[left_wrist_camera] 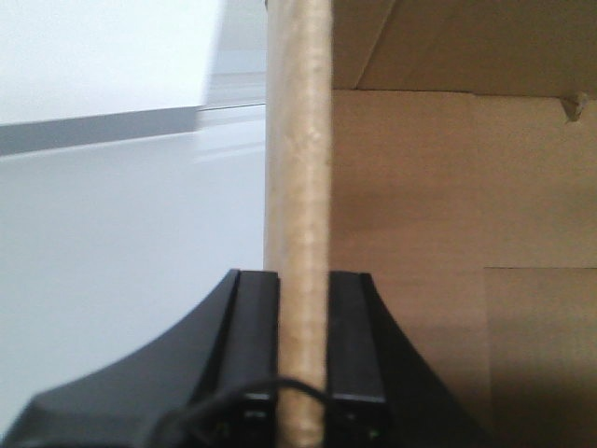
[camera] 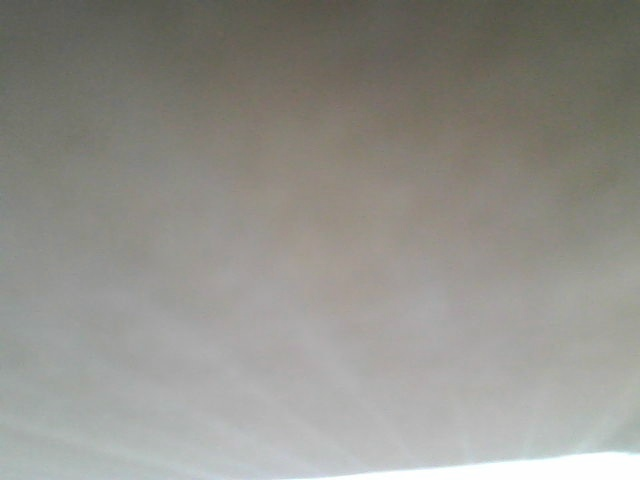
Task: Grab box from left shelf to table start
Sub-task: 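Carry the box with both grippers while the base turns toward the table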
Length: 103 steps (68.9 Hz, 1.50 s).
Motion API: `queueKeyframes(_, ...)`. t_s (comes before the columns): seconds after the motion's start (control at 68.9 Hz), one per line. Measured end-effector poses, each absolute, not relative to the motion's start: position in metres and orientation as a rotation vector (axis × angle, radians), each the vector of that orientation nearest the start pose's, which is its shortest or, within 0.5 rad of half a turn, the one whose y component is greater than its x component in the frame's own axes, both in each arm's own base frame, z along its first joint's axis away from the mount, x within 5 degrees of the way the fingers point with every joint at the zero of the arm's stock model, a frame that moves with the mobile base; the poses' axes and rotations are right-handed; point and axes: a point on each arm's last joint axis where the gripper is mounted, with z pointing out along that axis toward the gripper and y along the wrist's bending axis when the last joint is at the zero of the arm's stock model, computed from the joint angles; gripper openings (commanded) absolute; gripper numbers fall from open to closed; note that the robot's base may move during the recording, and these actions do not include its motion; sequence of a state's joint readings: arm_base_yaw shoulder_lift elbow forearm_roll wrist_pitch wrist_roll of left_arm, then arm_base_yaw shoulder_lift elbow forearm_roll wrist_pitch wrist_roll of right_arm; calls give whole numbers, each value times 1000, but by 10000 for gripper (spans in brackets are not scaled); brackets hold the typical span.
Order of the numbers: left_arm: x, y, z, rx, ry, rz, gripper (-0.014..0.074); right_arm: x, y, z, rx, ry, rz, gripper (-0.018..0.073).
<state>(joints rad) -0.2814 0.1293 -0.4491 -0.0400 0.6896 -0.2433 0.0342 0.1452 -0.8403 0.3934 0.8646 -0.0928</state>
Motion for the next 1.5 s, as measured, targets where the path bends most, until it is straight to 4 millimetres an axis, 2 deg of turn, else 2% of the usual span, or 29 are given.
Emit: queueKeyframes(1.495, 32, -12, 292, 25, 1871, -409, -99, -25, 26, 391, -119, 1619, 396, 57)
